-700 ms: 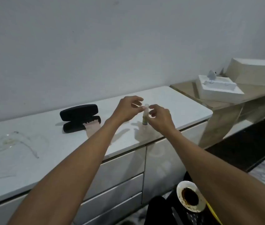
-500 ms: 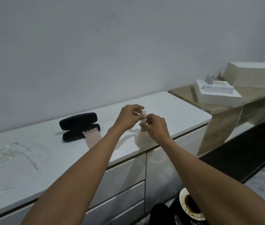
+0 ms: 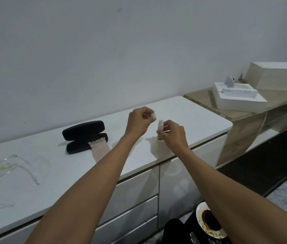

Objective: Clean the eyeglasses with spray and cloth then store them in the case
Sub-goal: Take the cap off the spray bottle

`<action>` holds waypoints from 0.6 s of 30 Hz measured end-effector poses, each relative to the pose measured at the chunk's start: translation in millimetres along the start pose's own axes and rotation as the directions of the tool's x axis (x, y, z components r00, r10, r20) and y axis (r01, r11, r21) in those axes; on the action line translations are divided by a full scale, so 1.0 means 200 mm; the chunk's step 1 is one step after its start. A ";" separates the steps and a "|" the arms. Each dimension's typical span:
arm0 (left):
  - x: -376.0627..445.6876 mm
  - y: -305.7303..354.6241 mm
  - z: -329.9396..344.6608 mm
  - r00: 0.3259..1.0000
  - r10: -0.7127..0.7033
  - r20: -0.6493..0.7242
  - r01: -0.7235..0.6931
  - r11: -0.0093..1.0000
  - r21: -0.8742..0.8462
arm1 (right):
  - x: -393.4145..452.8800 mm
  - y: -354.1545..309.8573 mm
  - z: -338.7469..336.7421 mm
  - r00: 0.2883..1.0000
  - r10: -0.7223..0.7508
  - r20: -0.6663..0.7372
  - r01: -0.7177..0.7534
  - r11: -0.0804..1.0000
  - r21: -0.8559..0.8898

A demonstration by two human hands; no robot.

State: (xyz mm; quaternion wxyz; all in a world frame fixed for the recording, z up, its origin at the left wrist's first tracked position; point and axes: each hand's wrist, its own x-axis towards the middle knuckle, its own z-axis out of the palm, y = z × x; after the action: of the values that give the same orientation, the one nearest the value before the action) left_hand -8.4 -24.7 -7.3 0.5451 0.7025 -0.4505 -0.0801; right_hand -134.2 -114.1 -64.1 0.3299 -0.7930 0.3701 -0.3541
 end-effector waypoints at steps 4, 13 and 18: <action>-0.08 -0.13 0.04 0.995 -0.077 0.062 0.074 0.996 0.049 | 0.01 0.02 -0.02 1.000 -0.009 -0.001 0.009 1.000 -0.013; -0.18 -0.28 0.11 0.984 -0.156 0.083 0.140 0.975 0.175 | 0.01 0.04 0.00 1.000 -0.014 -0.002 0.014 1.000 0.009; -0.17 -0.27 0.09 0.984 -0.137 0.117 0.110 0.970 0.215 | 0.01 0.03 0.00 1.000 -0.019 -0.018 0.019 1.000 -0.006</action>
State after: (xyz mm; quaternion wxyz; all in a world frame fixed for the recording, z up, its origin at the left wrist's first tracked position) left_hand -9.9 -13.0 -73.2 0.4319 0.7756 -0.4465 -0.1122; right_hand -135.0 -119.0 -68.5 0.3209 -0.7942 0.3663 -0.3634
